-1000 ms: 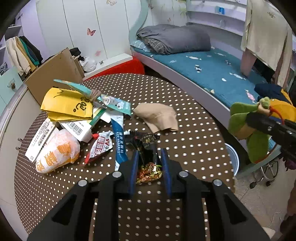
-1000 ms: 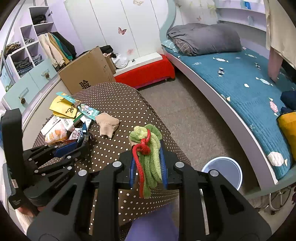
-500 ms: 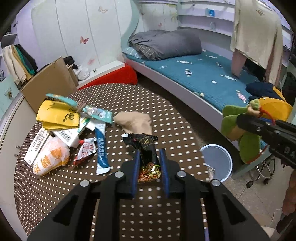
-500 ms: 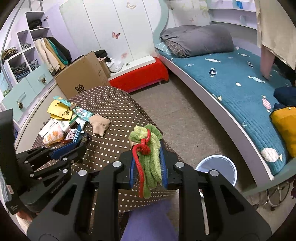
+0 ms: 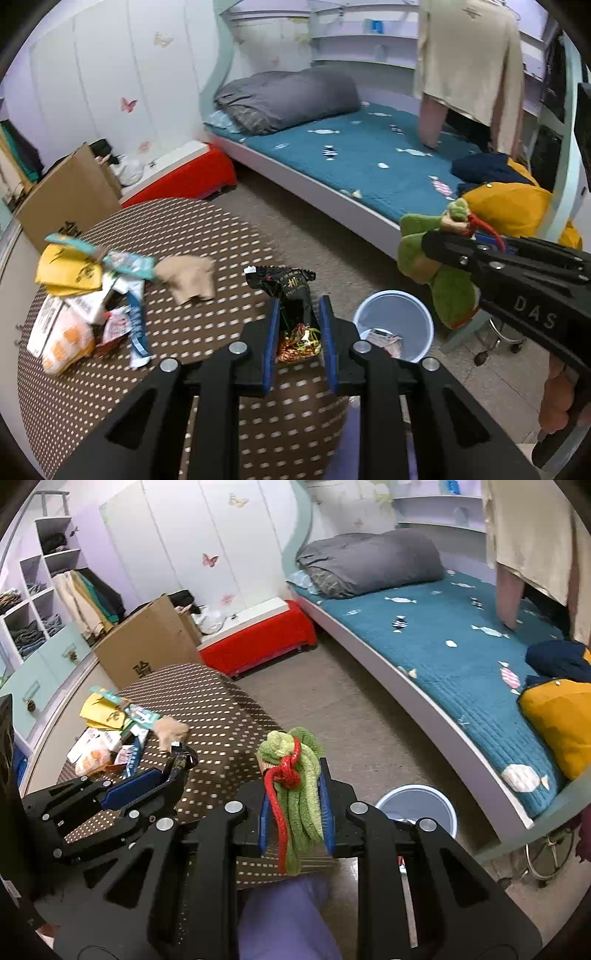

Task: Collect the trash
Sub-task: 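Carry the green item and dark wrapper over the light blue bin, then open the left tool over the bin while the right tool releases the green item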

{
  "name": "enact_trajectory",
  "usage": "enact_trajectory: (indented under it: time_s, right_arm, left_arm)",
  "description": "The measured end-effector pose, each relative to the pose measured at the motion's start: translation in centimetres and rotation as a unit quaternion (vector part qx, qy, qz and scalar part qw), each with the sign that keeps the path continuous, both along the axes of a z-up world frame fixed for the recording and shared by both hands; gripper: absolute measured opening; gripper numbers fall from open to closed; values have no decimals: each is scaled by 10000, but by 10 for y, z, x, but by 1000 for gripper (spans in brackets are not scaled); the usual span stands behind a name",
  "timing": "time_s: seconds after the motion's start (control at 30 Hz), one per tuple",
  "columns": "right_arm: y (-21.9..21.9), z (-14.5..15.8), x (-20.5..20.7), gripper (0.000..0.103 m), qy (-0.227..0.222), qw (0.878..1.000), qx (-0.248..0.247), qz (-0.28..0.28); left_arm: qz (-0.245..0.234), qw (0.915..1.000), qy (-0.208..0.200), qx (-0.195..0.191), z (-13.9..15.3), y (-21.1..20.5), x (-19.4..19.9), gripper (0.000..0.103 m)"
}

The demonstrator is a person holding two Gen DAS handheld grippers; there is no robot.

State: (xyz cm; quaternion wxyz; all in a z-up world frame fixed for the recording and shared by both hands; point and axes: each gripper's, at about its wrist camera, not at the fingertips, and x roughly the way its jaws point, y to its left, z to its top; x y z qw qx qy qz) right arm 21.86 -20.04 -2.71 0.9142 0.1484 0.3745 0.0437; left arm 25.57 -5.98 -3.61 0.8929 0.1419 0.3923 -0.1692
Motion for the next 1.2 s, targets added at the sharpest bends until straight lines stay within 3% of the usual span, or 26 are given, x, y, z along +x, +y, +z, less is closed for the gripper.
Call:
enact_trajectory:
  time_s: [0.5, 1.07, 1.2]
  right_arm:
    - [-72, -20, -14, 22, 330, 9967, -67, -743]
    - [-154, -79, -11, 22, 1151, 9816, 158, -1517]
    - [-170, -90, -11, 22, 1288, 9764, 227, -1721]
  left_arm:
    - [-585, 9976, 373, -32, -29, -86, 15, 21]
    - [-1043, 9879, 1117, 256, -94, -176, 43, 21]
    - [-1186, 9857, 1177, 230, -103, -199, 48, 28]
